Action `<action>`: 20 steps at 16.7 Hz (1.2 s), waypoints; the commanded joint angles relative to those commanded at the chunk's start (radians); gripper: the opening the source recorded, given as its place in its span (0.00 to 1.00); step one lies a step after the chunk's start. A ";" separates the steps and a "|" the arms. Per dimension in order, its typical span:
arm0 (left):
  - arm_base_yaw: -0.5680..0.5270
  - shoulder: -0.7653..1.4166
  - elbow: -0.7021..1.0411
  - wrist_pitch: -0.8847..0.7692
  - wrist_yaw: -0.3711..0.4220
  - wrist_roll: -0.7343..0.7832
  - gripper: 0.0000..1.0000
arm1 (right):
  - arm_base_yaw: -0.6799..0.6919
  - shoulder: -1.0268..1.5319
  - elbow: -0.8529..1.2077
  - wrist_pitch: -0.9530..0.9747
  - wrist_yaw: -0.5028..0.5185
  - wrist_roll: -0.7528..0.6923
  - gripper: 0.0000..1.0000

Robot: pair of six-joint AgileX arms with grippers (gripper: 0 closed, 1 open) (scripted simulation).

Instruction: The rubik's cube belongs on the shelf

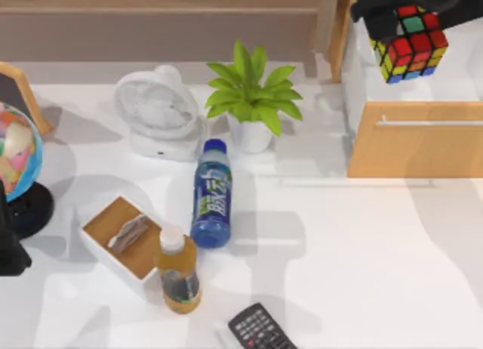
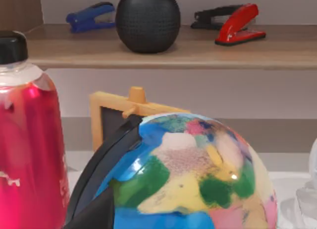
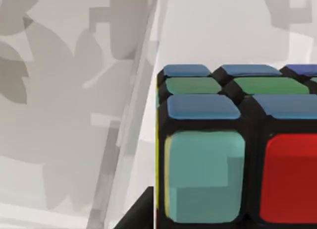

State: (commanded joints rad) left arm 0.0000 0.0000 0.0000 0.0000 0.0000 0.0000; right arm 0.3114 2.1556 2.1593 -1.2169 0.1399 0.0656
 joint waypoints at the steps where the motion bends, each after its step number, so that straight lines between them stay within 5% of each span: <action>1: 0.000 0.000 0.000 0.000 0.000 0.000 1.00 | 0.038 -0.029 -0.033 0.043 0.017 -0.005 0.00; 11: 0.000 0.000 0.000 0.000 0.000 0.000 1.00 | 0.383 -0.103 -0.367 0.797 0.265 -0.068 0.00; 20: 0.000 0.000 0.000 0.000 0.000 0.000 1.00 | 0.504 0.049 -0.560 1.674 0.549 -0.126 0.00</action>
State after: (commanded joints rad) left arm 0.0000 0.0000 0.0000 0.0000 0.0000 0.0000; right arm 0.8155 2.2045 1.5990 0.4569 0.6891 -0.0600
